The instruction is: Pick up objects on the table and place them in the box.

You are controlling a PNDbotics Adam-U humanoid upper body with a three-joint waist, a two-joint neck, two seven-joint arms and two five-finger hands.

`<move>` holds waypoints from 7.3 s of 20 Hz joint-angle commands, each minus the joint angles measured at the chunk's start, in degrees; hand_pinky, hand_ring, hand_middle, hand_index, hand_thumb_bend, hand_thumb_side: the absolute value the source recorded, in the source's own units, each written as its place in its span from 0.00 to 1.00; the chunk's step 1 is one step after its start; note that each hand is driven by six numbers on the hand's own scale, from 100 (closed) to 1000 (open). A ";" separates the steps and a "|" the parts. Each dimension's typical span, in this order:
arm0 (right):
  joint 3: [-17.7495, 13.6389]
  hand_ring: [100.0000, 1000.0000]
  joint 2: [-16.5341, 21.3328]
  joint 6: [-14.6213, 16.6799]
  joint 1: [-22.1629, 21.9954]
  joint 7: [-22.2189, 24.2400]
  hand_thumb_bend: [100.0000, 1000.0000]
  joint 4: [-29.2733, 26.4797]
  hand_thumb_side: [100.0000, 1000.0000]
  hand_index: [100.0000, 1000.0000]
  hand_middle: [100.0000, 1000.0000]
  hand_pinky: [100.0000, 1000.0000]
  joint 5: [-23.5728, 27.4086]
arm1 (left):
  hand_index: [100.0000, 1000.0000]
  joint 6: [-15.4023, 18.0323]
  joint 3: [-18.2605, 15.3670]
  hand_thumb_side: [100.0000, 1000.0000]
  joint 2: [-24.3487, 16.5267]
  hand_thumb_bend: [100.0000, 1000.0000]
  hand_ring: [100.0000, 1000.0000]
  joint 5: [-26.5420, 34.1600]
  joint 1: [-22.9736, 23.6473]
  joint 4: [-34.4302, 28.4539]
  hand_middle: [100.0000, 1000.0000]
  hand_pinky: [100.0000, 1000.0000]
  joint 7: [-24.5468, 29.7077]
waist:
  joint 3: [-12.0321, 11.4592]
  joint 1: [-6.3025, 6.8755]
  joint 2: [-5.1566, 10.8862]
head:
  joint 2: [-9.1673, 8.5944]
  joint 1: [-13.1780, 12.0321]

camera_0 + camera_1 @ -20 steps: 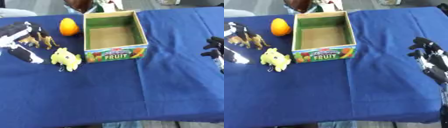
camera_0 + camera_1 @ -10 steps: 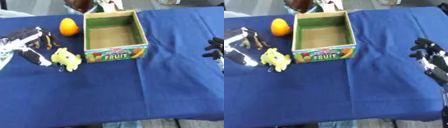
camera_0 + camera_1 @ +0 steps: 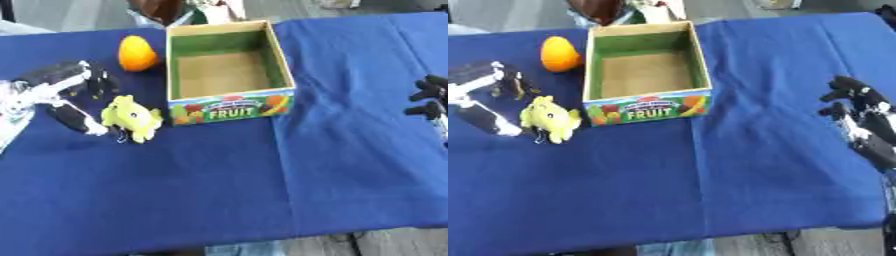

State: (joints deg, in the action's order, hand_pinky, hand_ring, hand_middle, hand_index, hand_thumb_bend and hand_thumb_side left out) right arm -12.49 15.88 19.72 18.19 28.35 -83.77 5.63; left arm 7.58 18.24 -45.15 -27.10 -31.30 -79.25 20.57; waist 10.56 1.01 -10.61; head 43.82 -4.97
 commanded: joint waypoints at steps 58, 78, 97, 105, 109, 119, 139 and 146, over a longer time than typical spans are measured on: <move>-0.18 1.00 0.70 0.30 0.88 0.48 0.00 -0.60 0.32 0.91 0.61 0.67 -0.11 | 0.26 3.41 -0.18 0.11 0.69 0.03 0.00 -12.19 -2.28 -0.02 0.00 0.35 -7.35 | 0.23 -0.23 0.11 | 0.29 0.06; 0.36 1.00 1.05 0.36 0.79 0.89 0.00 -0.43 0.31 0.91 0.61 0.67 0.06 | 0.27 0.63 -4.91 0.09 -1.40 0.06 0.00 -13.23 -11.24 -5.84 0.00 0.40 -10.18 | 0.65 -0.23 1.07 | 0.29 -0.33; 3.83 1.00 -1.06 0.75 2.92 5.70 0.00 -1.07 0.31 0.89 0.61 0.67 1.68 | 0.33 6.11 -0.78 0.10 11.86 0.09 0.06 -15.90 -19.17 7.15 0.05 0.43 -9.62 | 7.09 -0.53 0.44 | -1.02 -3.57; 4.90 1.00 -1.59 0.62 3.27 7.74 0.00 -1.27 0.32 0.88 0.60 0.67 1.93 | 0.53 7.06 -0.43 0.13 12.99 0.63 0.26 -15.50 -18.61 9.09 0.28 0.49 -8.29 | 8.09 -0.24 0.01 | -1.54 -3.75; 4.99 1.00 -1.69 0.68 3.29 8.04 0.00 -1.17 0.32 0.88 0.60 0.67 1.93 | 0.68 6.90 -0.60 0.14 13.09 0.82 0.41 -16.27 -18.28 9.38 0.47 0.55 -9.40 | 8.10 -0.32 -0.07 | -1.73 -3.64; 4.41 1.00 -1.07 0.75 2.65 7.67 0.00 -0.79 0.33 0.88 0.60 0.67 1.38 | 0.72 3.13 -3.50 0.11 7.87 0.81 0.43 -11.94 -15.89 -0.32 0.53 0.59 -12.45 | 6.45 -0.01 -0.05 | -1.85 -2.39; 2.94 1.00 0.43 0.62 0.73 5.88 0.00 -0.10 0.34 0.88 0.60 0.67 -0.18 | 0.71 -10.52 -16.08 0.25 -9.73 0.83 0.51 -8.89 5.25 -0.14 0.52 0.60 -12.20 | 3.40 1.20 1.17 | -2.35 0.95; 2.97 1.00 0.44 0.76 0.70 5.90 0.00 0.03 0.34 0.88 0.60 0.67 -0.14 | 0.70 -9.95 -16.02 0.24 -7.80 0.83 0.50 -8.73 2.52 10.07 0.51 0.59 -13.67 | 3.65 1.07 1.09 | -2.13 0.83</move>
State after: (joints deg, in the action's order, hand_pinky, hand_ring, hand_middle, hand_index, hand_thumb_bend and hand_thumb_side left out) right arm -9.17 14.87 20.37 18.37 34.46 -83.10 5.65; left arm -2.48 3.14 -51.58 -36.02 -27.71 -70.14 7.38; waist 14.17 2.15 -10.25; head 42.09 -4.11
